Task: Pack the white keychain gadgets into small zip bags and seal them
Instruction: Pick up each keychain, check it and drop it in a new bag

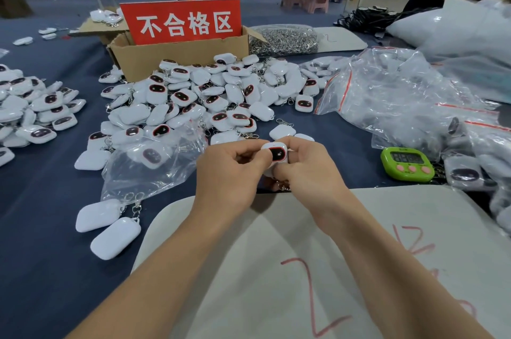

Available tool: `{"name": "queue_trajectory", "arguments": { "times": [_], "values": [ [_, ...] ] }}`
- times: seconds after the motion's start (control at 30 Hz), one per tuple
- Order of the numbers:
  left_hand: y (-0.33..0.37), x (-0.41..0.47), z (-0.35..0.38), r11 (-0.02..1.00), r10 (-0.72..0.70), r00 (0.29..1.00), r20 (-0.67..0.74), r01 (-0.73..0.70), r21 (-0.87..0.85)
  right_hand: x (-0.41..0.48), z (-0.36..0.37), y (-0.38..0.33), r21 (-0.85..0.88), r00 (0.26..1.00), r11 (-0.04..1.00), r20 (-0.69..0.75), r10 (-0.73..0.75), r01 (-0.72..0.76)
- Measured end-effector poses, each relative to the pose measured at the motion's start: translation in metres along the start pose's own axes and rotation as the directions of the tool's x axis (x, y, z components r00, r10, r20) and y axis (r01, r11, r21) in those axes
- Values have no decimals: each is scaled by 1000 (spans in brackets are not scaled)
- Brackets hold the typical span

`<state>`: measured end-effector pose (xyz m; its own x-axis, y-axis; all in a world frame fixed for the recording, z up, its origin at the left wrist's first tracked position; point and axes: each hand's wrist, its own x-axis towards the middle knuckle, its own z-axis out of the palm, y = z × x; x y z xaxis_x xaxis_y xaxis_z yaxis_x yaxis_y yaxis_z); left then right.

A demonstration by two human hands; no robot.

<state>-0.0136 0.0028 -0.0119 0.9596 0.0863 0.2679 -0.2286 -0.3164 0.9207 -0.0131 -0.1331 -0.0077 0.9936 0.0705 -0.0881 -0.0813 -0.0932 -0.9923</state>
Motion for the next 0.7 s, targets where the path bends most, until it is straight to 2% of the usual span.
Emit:
{"name": "queue_trajectory", "arguments": {
  "times": [0.2, 0.33, 0.5, 0.7],
  "values": [
    [2, -1, 1, 999, 50, 999, 8, -50, -10, 0, -3, 1, -43, 999, 999, -28, -21, 20],
    [1, -1, 0, 997, 61, 998, -12, -62, -38, 0, -3, 3, -109, 986, 993, -157, -54, 37],
    [-7, -2, 3, 998, 15, 999, -50, -12, 65, -1, -10, 1, -152, 937, 982, -314, -153, 109],
    [-5, -7, 3, 992, 118, 987, -111, -112, 57, -5, -9, 0, -215, 870, 945, -381, -314, 247]
  ]
}}
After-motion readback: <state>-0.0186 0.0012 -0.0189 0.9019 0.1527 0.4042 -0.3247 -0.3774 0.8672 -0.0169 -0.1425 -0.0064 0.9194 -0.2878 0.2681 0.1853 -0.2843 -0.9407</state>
